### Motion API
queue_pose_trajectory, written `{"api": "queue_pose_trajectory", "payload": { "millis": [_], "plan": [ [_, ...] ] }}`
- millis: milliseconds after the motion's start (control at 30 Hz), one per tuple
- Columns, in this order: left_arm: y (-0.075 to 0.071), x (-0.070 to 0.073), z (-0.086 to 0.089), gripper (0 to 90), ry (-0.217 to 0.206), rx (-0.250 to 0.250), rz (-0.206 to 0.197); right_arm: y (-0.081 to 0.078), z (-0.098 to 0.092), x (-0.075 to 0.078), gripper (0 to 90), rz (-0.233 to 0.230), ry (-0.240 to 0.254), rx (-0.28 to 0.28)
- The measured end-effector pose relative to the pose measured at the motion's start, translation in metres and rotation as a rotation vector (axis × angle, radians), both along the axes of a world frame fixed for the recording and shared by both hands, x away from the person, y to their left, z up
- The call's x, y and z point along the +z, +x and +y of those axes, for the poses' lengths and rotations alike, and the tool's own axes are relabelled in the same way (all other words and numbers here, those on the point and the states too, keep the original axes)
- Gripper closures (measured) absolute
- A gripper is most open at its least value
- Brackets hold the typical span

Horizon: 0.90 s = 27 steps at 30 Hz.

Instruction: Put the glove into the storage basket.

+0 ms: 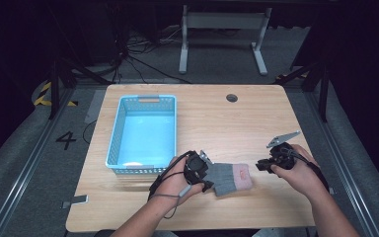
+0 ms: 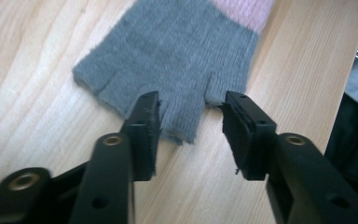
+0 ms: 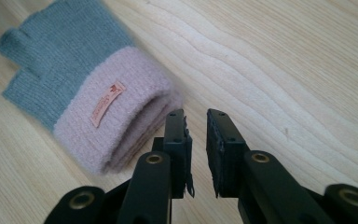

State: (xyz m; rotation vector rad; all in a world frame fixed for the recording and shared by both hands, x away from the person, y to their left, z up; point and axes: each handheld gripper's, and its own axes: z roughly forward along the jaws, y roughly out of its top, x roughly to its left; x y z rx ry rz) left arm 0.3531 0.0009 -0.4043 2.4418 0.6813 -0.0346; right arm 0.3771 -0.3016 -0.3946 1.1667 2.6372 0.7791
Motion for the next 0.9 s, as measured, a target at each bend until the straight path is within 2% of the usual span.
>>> {"api": "queue_pose_trajectory", "payload": {
  "millis": [167,333,367,533,700,767,833,900],
  "plan": [
    [0.001,0.006,-0.004,49.0,-0.021,-0.003,-0.026,0.001,-0.005,0.002,76.4,0.002,0.013,-0.015],
    [0.005,0.007,-0.011,38.5,-0.027,0.009,-0.052,0.000,-0.008,0.004,75.6,-0.002,0.021,-0.023],
    [0.007,0.007,-0.013,36.7,-0.021,-0.002,-0.056,0.000,-0.009,0.004,75.4,-0.005,0.022,-0.024],
    [0.010,0.004,-0.020,30.8,-0.039,-0.016,-0.047,0.001,-0.013,0.004,74.6,-0.002,0.028,-0.038],
    [0.015,0.001,-0.026,27.0,-0.062,-0.015,-0.059,0.001,-0.017,0.004,73.6,-0.002,0.036,-0.047],
    [0.019,-0.002,-0.028,25.9,-0.059,-0.013,-0.062,0.001,-0.017,0.004,73.1,-0.001,0.040,-0.051],
    [0.021,-0.006,-0.029,25.9,-0.052,-0.041,-0.076,0.000,-0.017,0.005,72.5,0.000,0.045,-0.054],
    [0.022,-0.007,-0.029,26.1,-0.046,-0.038,-0.074,0.000,-0.018,0.005,72.2,0.000,0.047,-0.052]
  ]
}}
